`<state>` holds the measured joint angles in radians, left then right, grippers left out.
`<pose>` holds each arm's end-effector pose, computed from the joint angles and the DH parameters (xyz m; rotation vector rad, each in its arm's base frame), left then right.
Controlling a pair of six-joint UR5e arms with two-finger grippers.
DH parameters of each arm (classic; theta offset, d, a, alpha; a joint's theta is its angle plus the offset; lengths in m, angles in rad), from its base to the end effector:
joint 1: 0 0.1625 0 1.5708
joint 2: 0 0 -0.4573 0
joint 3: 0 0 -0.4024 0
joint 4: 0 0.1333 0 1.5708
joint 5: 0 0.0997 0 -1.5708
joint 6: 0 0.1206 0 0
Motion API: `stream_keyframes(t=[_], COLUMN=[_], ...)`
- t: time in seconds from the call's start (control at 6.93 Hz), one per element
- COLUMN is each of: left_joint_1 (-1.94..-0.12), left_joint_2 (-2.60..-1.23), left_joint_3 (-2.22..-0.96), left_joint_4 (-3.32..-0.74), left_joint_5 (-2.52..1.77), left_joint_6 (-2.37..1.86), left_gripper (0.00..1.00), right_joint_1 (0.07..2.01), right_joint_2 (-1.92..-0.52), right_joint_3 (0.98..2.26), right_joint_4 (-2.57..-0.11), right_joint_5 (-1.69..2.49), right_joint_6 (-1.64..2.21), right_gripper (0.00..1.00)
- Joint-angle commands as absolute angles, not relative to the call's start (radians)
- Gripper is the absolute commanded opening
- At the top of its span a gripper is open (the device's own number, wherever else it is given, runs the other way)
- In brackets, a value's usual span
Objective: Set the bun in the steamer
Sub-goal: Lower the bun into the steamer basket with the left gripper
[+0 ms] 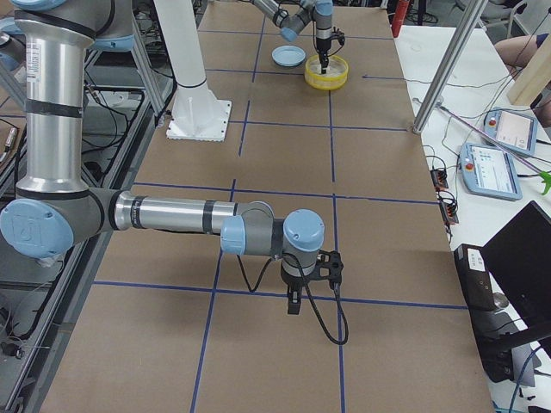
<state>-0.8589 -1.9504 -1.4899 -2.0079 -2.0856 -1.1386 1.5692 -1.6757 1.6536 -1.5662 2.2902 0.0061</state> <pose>0.4003 -0.5771 0.4797 0.0404 0.8703 -0.2101 0.0531 -0.4526 0.7186 -0.0195 -0.7193 0.0106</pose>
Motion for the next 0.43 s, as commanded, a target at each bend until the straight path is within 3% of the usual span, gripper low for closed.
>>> stream_keyframes(t=[0.0, 0.29], left_joint_1=[-0.851, -0.851], left_joint_2=[-1.950, -1.947], left_joint_3=[-1.486, -1.494], left_joint_4=[-2.006, -2.008], left_joint_5=[-2.085, -2.085], left_joint_6=[-1.138, -1.138], left_gripper=[0.40, 0.62], right_joint_1=[1.569, 1.569], right_joint_2=[-1.677, -1.677], right_joint_3=[1.654, 1.654], right_joint_4=[-1.566, -1.566], right_joint_5=[2.290, 2.290], right_joint_6=[0.006, 0.006], right_gripper=[1.00, 1.00])
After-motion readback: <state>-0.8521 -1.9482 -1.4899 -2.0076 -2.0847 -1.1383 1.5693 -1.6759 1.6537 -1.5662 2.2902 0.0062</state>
